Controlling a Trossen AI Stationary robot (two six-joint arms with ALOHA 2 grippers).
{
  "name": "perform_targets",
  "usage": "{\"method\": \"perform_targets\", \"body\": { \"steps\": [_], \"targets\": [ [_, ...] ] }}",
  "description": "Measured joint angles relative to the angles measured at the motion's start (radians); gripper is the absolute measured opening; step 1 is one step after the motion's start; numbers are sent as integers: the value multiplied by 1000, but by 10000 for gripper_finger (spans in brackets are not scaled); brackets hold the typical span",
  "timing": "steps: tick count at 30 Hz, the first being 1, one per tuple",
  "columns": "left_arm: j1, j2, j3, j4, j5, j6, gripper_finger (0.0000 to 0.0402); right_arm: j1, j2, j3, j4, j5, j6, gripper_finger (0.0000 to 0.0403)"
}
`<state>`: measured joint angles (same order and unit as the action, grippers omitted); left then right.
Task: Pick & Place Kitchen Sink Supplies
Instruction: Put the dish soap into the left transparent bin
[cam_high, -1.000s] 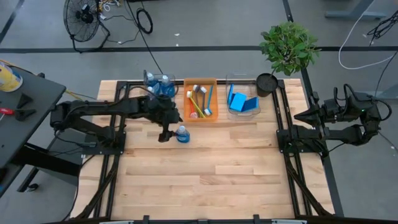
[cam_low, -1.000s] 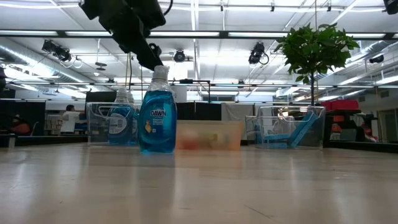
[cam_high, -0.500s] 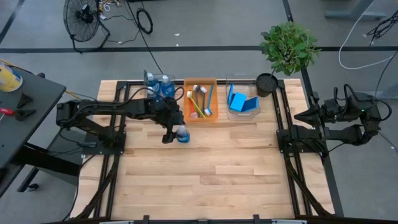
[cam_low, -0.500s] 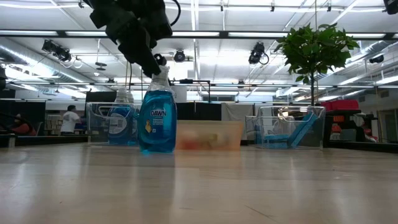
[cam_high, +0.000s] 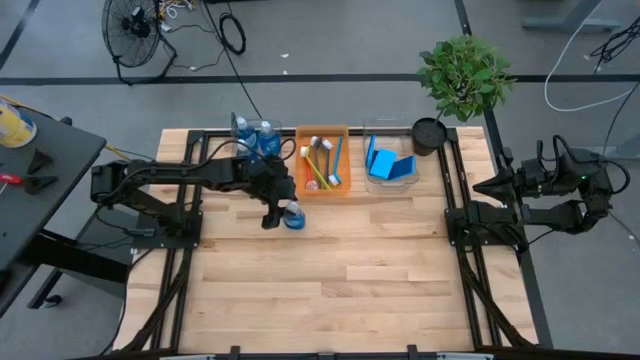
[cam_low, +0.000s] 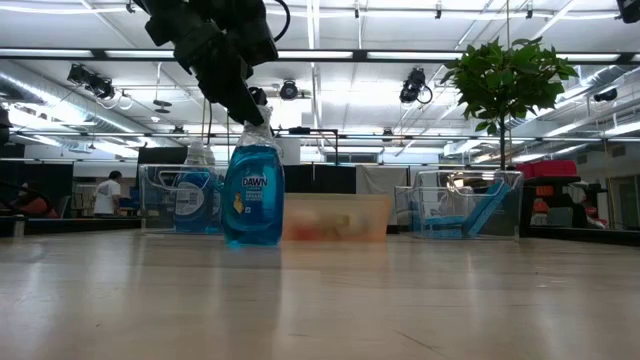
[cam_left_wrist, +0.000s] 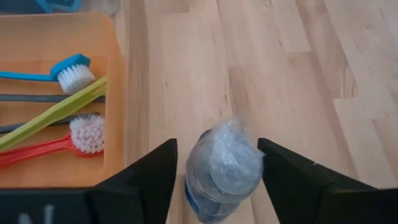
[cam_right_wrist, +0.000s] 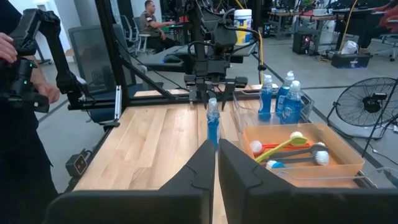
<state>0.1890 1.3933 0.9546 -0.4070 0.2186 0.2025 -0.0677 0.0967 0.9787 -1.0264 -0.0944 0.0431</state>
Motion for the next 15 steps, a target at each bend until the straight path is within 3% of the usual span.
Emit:
{"method": "perform_targets", "body": {
  "steps": [10, 15],
  "targets": [
    [0, 0, 0, 20, -58, -8, 142, 0, 0, 0, 0, 0, 0, 25],
    [0, 0, 0, 19, -58, -8, 140, 0, 0, 0, 0, 0, 0, 25]
  ]
}}
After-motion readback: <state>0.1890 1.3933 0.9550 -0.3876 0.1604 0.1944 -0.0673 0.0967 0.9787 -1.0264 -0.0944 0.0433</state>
